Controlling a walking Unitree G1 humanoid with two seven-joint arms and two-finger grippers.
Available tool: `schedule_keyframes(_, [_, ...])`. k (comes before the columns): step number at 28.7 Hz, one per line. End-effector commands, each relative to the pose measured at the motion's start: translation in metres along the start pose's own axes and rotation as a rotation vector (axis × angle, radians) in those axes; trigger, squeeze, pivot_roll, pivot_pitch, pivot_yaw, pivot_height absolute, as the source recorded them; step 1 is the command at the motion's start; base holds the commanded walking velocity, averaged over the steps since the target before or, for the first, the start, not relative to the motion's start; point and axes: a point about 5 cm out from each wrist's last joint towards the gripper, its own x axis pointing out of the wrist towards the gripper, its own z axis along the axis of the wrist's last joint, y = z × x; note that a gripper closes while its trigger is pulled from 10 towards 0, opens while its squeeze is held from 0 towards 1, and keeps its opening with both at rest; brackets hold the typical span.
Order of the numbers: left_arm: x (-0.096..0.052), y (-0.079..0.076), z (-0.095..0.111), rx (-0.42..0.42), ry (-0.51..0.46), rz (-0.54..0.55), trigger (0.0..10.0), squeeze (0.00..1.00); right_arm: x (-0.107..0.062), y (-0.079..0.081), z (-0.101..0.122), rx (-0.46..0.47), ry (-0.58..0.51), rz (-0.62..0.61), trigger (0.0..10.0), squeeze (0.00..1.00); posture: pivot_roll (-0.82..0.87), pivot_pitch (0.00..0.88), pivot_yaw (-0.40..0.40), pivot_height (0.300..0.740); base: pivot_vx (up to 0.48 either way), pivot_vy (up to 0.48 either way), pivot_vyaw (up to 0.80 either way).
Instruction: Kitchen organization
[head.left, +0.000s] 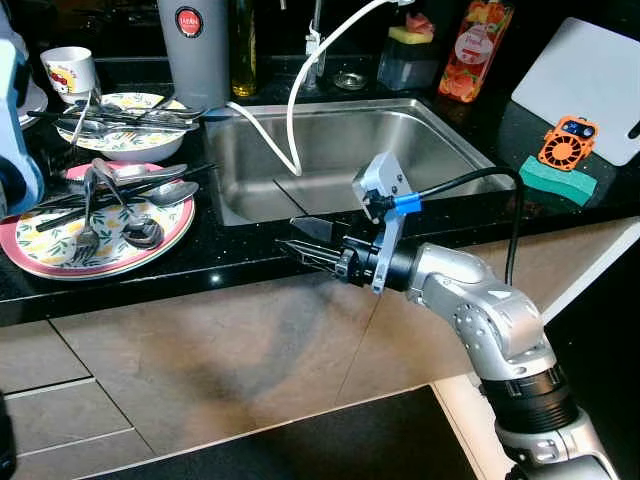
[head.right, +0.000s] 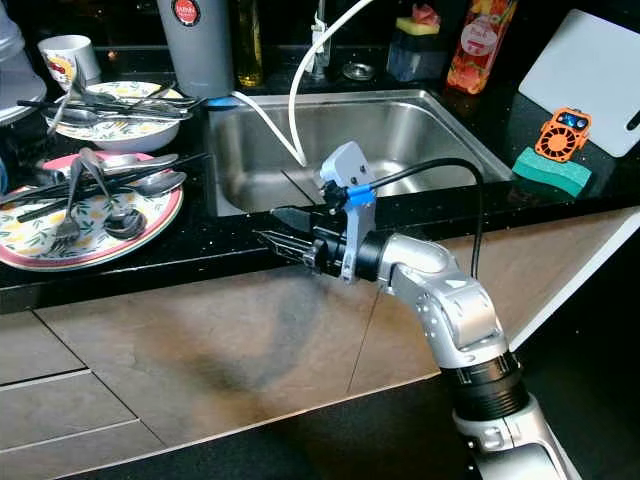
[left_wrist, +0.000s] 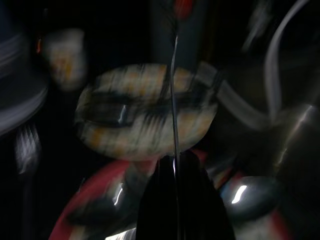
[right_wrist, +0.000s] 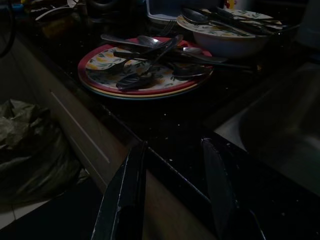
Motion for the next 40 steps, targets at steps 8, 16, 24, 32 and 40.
schedule_keyframes(8, [0.002,-0.086,-0.011,-0.256,-0.231,-0.580,0.0,0.00,0.005,-0.026,0.024,0.053,-0.240,-0.316,10.0,0.00,-0.01,0.147,-0.034,0.740,0.000,0.000,0.00])
schedule_keyframes(16, [0.004,-0.109,-0.047,-0.302,-0.112,-0.726,0.0,0.00,0.000,-0.045,0.040,0.274,-0.452,-0.513,10.0,1.00,-0.02,0.138,-0.019,0.740,0.000,0.000,0.00])
schedule_keyframes(24, [-0.001,-0.115,-0.049,-0.450,-0.126,-0.793,0.0,0.00,0.010,-0.036,0.043,0.408,-0.483,-0.422,10.0,1.00,-0.02,0.143,-0.018,0.740,0.000,0.000,0.00])
schedule_keyframes(32, [-0.002,-0.128,-0.050,-0.518,-0.135,-0.861,0.0,0.00,0.026,-0.023,0.042,0.474,-0.449,-0.360,10.0,0.00,-0.02,0.153,-0.017,0.740,0.000,0.000,0.00])
schedule_keyframes(40, [-0.009,-0.135,-0.053,-0.552,-0.082,-0.936,0.0,0.00,0.028,-0.023,0.046,0.537,-0.465,-0.336,10.0,0.00,-0.02,0.153,-0.017,0.740,0.000,0.000,0.00])
